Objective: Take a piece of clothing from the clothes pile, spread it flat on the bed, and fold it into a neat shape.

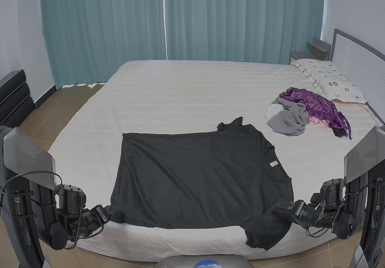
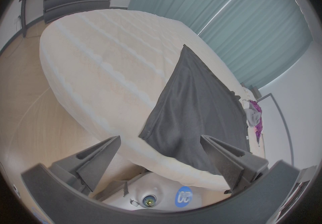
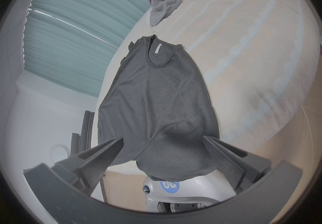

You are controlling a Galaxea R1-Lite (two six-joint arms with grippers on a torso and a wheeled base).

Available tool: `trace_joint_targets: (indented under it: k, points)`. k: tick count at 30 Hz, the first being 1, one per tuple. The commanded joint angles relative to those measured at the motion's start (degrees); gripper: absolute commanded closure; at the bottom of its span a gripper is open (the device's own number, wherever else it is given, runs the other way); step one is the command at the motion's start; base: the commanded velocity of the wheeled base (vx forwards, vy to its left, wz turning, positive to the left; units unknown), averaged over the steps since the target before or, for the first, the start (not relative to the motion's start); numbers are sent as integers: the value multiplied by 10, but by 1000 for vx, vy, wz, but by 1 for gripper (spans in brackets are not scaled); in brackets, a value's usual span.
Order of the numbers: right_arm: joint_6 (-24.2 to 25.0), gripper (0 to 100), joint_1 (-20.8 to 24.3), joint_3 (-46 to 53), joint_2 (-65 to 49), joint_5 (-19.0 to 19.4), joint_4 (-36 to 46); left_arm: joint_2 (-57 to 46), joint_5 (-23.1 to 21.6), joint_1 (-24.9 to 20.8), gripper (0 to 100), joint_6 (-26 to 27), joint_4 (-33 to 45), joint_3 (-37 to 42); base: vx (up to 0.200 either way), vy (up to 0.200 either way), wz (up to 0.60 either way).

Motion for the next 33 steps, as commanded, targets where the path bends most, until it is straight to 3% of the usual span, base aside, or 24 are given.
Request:
trace_joint_targets:
  k: [1, 10, 11, 33]
  points:
    - [0, 0, 0, 0, 0, 0, -8, 63, 23, -28, 0, 11, -28, 18, 0, 0, 0]
    - [-1, 0, 0, 0, 2, 0, -8, 102, 42, -28, 0, 44, -67, -22, 0, 0, 0]
    - [-1, 0, 0, 0, 2, 0, -8, 102, 42, -28, 100, 44, -67, -22, 0, 0, 0]
    - [-1, 0, 0, 0, 2, 0, -8, 99, 58, -2, 100, 60, -94, 27, 0, 0, 0]
